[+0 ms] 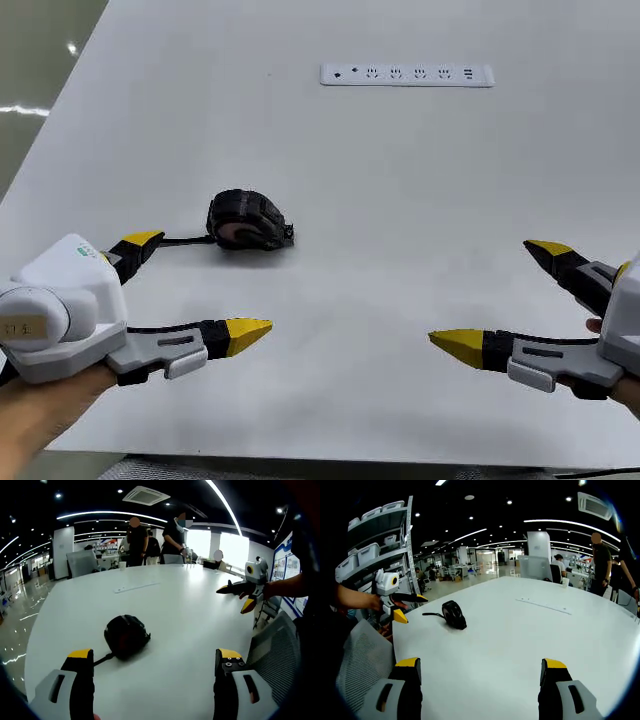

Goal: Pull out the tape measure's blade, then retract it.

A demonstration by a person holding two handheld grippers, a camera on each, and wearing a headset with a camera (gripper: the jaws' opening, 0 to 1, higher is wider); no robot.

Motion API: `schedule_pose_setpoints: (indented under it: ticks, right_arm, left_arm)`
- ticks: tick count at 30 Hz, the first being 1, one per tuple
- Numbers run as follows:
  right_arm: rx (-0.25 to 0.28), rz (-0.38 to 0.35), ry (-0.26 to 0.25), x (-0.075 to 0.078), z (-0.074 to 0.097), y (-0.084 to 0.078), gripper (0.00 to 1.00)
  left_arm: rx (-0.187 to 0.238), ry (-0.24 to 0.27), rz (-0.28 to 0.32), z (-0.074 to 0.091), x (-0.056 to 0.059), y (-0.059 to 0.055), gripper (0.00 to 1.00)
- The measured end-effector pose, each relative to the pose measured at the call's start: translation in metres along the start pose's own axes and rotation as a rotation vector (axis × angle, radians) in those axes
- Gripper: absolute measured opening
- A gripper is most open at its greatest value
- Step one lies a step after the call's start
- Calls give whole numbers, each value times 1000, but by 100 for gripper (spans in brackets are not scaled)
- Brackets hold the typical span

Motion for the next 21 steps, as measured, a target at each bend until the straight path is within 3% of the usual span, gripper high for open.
schedule_pose_setpoints:
  ticks: [10,21]
  right_arm:
    - [-16,14,37,3,-4,3,99]
    - [-58,51,92,6,-13,3,99]
  left_arm:
    - [-18,-25,-27,-3,-5,2,97]
    - [-39,-43,-64,-8,-17,7,96]
Point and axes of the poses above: the centre of the closed fingertips' face, and the gripper's own axes: z roughly backward along the fingers, x roughly to its right, y roughly out of its top, the point moved 1 cm from there along z, roughly backward along the fingers, and after that the axes turned 8 degrees about -x, right-handed, at the moved point
